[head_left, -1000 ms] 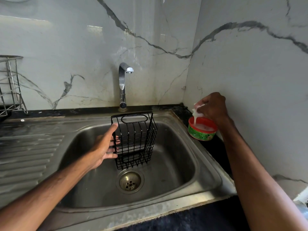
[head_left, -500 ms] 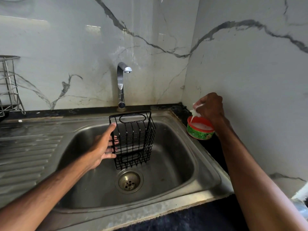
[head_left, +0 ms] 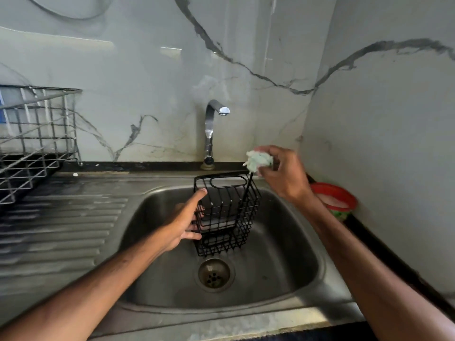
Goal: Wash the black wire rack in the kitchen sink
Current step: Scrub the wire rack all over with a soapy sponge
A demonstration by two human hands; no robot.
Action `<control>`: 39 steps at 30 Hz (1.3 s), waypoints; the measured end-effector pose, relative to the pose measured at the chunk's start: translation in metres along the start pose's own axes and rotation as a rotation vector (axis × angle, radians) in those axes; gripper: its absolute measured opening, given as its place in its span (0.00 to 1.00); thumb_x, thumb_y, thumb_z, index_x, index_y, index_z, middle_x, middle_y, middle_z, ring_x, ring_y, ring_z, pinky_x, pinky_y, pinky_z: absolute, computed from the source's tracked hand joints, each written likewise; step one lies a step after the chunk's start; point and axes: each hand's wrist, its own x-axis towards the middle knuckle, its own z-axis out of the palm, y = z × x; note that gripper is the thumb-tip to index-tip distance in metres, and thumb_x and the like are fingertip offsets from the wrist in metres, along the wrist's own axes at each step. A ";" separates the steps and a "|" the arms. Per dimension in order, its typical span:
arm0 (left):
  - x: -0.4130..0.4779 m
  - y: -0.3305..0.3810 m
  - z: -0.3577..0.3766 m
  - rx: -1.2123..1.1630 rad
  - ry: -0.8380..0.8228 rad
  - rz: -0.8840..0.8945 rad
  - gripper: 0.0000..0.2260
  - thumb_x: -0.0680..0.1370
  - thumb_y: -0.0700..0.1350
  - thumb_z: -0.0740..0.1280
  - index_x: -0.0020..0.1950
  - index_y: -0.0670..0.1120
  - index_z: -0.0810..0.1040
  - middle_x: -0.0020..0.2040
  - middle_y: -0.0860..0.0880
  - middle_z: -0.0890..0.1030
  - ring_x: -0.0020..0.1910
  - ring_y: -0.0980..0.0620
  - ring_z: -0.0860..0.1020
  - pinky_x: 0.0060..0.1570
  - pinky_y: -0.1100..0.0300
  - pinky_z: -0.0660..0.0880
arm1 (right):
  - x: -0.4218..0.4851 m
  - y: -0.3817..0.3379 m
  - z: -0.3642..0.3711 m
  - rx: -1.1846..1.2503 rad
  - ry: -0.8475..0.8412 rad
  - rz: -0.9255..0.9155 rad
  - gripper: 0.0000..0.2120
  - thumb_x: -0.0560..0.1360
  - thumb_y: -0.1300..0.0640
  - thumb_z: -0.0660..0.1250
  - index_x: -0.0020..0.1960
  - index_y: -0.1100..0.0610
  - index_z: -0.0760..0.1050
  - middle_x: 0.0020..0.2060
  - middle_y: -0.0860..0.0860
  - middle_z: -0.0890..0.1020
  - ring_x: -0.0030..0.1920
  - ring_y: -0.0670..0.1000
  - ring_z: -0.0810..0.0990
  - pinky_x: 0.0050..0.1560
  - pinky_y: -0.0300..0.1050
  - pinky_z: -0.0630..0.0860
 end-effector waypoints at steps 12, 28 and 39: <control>-0.015 0.008 0.015 0.151 -0.007 0.118 0.27 0.81 0.64 0.62 0.72 0.47 0.71 0.65 0.49 0.71 0.61 0.45 0.75 0.52 0.46 0.84 | -0.027 -0.021 0.084 -0.244 -0.286 -0.510 0.25 0.68 0.80 0.66 0.61 0.62 0.82 0.66 0.58 0.79 0.68 0.56 0.77 0.66 0.47 0.76; -0.009 0.006 0.009 0.123 0.002 0.057 0.20 0.79 0.64 0.65 0.56 0.48 0.71 0.58 0.49 0.73 0.46 0.50 0.77 0.53 0.46 0.84 | -0.012 0.049 0.048 -0.405 -0.053 -0.151 0.33 0.66 0.81 0.59 0.63 0.57 0.81 0.63 0.56 0.81 0.64 0.55 0.80 0.69 0.40 0.69; -0.012 0.005 0.013 0.155 0.008 0.126 0.32 0.82 0.66 0.56 0.76 0.44 0.68 0.65 0.49 0.72 0.50 0.53 0.77 0.49 0.49 0.85 | -0.033 -0.013 0.093 -0.333 -0.361 -0.539 0.30 0.67 0.80 0.64 0.64 0.60 0.79 0.68 0.55 0.76 0.64 0.57 0.79 0.54 0.53 0.82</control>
